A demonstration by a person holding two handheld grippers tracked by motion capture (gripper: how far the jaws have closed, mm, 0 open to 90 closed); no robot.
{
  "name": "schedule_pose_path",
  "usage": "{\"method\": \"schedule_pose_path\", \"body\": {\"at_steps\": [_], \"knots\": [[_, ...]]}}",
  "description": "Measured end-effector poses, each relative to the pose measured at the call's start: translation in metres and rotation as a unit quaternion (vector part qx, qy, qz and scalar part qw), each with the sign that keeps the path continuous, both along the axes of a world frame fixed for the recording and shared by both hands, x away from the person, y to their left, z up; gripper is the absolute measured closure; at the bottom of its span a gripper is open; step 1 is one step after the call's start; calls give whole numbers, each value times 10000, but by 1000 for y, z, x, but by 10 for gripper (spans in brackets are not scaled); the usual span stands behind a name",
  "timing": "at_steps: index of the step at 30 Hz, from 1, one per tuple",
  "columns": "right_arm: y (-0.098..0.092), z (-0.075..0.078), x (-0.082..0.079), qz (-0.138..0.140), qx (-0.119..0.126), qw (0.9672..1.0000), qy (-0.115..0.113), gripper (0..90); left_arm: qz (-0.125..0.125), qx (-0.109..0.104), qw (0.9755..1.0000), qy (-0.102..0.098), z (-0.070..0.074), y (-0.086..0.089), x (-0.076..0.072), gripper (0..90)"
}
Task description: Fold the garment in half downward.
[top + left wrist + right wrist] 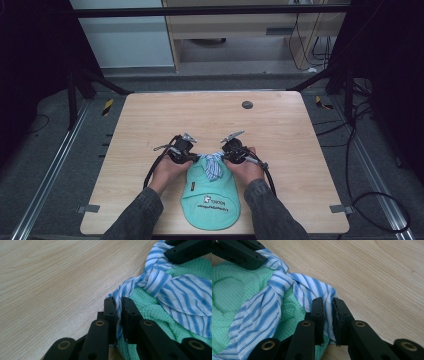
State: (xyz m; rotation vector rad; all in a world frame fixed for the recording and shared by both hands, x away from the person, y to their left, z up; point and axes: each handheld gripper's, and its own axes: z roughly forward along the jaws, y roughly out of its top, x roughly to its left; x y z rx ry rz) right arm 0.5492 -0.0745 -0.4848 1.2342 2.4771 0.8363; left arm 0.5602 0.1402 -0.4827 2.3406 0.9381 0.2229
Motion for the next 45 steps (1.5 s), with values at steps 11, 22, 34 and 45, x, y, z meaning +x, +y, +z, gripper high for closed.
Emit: {"method": "schedule_pose_path", "body": {"at_steps": [11,22,34,45], "knots": [[1,0,-1,100,-99,9998,-141,831,-21,62,9999,-104,1,0,0,851],[-4,5,-6,238,26,9991,-338,837,-173,69,9994,-300,11,4,-1,852],[-11,32,-27,303,166,9967,-741,841,-291,12,9979,-572,41,1,-11,853],[-19,47,-32,317,106,9952,-921,849,-457,124,9956,-810,62,-10,-13,854]]}}
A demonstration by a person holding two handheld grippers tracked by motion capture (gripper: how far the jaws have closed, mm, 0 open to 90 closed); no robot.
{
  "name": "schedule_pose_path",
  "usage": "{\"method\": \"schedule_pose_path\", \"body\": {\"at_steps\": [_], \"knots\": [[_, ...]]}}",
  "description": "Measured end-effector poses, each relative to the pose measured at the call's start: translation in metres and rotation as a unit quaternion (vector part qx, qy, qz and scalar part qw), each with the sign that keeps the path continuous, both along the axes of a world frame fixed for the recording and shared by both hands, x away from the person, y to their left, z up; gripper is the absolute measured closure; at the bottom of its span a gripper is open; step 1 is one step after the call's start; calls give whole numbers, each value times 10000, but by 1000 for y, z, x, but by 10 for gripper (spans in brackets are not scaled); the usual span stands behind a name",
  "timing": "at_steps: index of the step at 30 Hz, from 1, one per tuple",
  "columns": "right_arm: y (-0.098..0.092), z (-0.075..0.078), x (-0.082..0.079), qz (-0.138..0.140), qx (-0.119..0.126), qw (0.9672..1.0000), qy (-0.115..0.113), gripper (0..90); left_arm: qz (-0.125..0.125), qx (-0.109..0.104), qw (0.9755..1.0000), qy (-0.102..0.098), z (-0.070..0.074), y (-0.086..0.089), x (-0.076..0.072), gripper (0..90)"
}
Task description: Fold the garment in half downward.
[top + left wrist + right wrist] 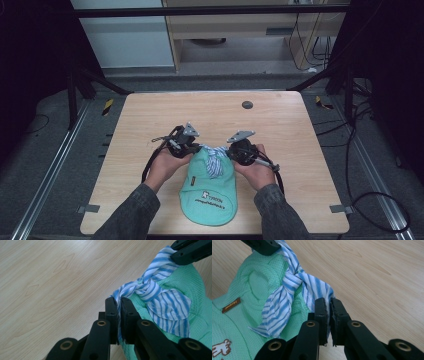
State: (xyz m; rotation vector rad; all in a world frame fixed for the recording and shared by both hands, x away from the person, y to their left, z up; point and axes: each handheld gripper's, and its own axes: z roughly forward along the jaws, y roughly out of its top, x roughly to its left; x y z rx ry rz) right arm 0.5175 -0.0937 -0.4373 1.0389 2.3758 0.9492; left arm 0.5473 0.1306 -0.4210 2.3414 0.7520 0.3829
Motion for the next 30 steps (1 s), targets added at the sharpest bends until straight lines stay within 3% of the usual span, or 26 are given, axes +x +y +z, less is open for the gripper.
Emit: {"method": "schedule_pose_path", "body": {"at_steps": [14,30], "knots": [[8,21,10,231,-216,9993,-210,848,28,-151,9998,-93,16,11,2,853],[10,30,29,373,-348,9982,-331,850,-71,-92,9996,-239,31,12,18,852]]}}
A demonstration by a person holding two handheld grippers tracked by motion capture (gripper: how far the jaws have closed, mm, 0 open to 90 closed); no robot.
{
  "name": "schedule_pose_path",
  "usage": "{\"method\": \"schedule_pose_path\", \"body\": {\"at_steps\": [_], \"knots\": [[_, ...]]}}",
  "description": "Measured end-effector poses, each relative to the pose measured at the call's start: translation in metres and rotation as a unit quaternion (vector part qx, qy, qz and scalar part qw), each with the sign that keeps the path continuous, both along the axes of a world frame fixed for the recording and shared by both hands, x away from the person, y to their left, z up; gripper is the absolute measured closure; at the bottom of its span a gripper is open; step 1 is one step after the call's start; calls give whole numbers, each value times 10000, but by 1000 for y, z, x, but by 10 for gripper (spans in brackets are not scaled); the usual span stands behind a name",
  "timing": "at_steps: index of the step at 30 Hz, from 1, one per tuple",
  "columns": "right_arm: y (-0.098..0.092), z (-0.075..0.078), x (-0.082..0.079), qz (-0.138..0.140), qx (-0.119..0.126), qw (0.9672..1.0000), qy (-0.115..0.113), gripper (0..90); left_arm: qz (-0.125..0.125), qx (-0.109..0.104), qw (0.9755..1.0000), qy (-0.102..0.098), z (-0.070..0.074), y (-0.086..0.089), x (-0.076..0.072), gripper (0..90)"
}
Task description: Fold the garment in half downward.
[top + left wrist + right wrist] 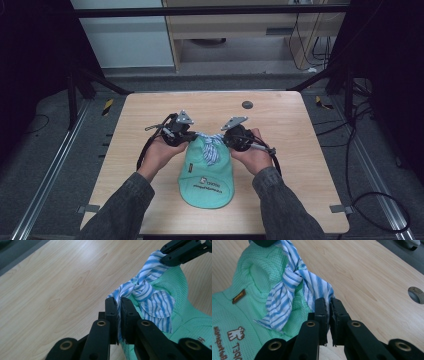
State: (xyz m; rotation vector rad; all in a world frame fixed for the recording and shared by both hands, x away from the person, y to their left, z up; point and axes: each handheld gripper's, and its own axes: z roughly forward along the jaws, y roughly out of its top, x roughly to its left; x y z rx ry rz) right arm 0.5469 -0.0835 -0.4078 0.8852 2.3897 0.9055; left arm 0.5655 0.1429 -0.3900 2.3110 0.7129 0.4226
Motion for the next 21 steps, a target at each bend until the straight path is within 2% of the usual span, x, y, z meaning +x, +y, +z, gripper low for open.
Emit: {"method": "schedule_pose_path", "body": {"at_steps": [8,14,21], "knots": [[-8,7,-3,-68,21,10000,-55,850,-1,-5,10000,-83,6,-9,-1,852],[-8,13,-4,-70,10,9999,-133,849,53,-20,9999,-124,8,-7,-2,853],[-8,18,-5,-17,-10,9996,-269,849,-1,-40,9997,-252,12,-4,-4,852]]}}
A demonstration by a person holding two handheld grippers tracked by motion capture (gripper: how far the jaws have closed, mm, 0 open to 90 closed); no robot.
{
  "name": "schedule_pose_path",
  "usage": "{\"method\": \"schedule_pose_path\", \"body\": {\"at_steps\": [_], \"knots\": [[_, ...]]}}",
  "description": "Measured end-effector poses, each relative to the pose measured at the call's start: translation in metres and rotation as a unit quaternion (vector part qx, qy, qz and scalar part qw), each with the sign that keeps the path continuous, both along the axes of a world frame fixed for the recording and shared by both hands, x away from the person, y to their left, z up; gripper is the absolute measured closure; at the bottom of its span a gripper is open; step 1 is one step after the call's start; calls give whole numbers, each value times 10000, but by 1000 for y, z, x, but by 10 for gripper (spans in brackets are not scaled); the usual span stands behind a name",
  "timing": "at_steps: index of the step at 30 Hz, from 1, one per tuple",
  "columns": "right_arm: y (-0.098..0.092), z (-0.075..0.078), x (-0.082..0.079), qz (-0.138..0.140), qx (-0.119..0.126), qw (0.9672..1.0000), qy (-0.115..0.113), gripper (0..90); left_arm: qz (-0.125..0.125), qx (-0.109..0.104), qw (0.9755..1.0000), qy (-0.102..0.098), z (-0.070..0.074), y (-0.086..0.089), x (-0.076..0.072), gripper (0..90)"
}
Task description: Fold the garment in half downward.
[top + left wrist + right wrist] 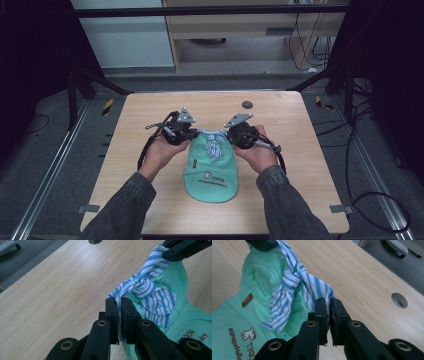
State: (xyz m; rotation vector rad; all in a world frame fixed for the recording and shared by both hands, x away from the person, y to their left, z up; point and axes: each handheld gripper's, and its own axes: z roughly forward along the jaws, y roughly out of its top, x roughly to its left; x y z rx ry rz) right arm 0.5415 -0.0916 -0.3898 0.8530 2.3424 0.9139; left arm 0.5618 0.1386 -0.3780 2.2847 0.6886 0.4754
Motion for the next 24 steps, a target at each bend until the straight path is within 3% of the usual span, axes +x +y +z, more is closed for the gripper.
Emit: {"method": "schedule_pose_path", "body": {"at_steps": [9,24], "knots": [[0,14,10,-78,-56,9999,-108,849,-39,89,9999,-52,13,-8,17,851],[-9,21,11,-155,-20,9997,-199,849,-56,221,9996,-178,25,-25,25,851]]}}
